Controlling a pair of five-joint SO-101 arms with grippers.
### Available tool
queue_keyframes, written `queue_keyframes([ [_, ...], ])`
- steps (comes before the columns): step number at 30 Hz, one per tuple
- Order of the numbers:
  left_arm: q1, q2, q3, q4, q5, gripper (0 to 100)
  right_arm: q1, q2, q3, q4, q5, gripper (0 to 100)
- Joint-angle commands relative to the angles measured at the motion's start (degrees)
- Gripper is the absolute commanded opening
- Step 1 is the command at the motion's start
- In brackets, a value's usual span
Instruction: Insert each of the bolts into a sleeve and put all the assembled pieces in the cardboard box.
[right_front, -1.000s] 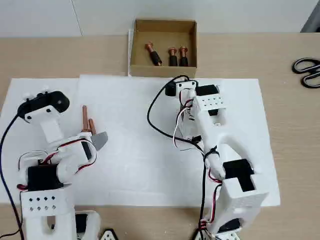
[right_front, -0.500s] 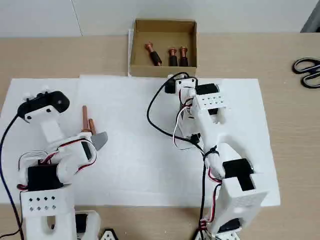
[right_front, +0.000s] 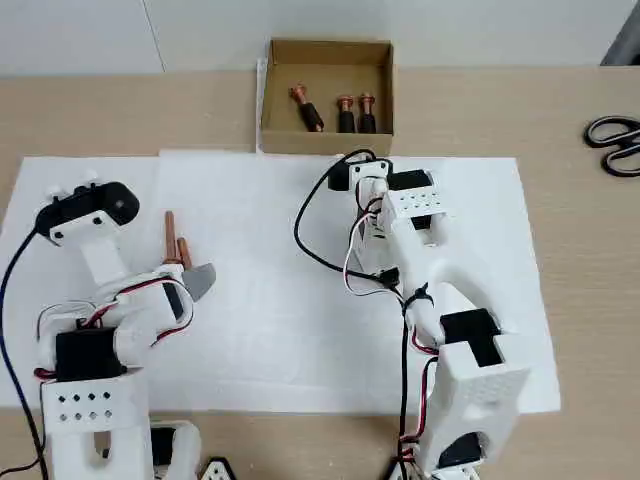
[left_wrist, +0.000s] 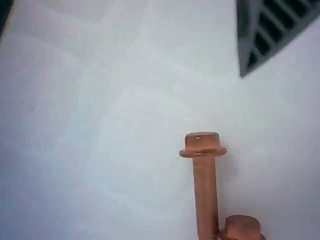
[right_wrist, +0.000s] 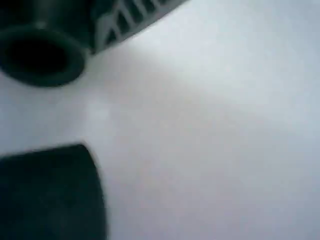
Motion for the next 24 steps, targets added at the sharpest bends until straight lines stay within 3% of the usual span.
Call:
queue_keyframes([
  [1,0.1,-0.4,-0.1,-0.2,-0.5,30,0.1,2.2,-0.8,-2.6,0.5,10.9],
  [5,0.1,-0.4,-0.1,-0.2,-0.5,30,0.2,2.1,-0.8,-2.2,1.9,0.0],
  [13,-0.1,-0.4,-0.6,0.0,-0.8,30,0.3,-9.4,-2.6,4.3,3.6,0.4],
  [20,-0.3,0.3,-5.7,0.2,-6.6,30,0.3,-21.1,-2.3,5.0,3.7,0.4],
  [24,-0.3,6.4,-8.7,-0.7,-6.6,30,0.2,-23.9,-2.3,6.5,3.7,0.4],
])
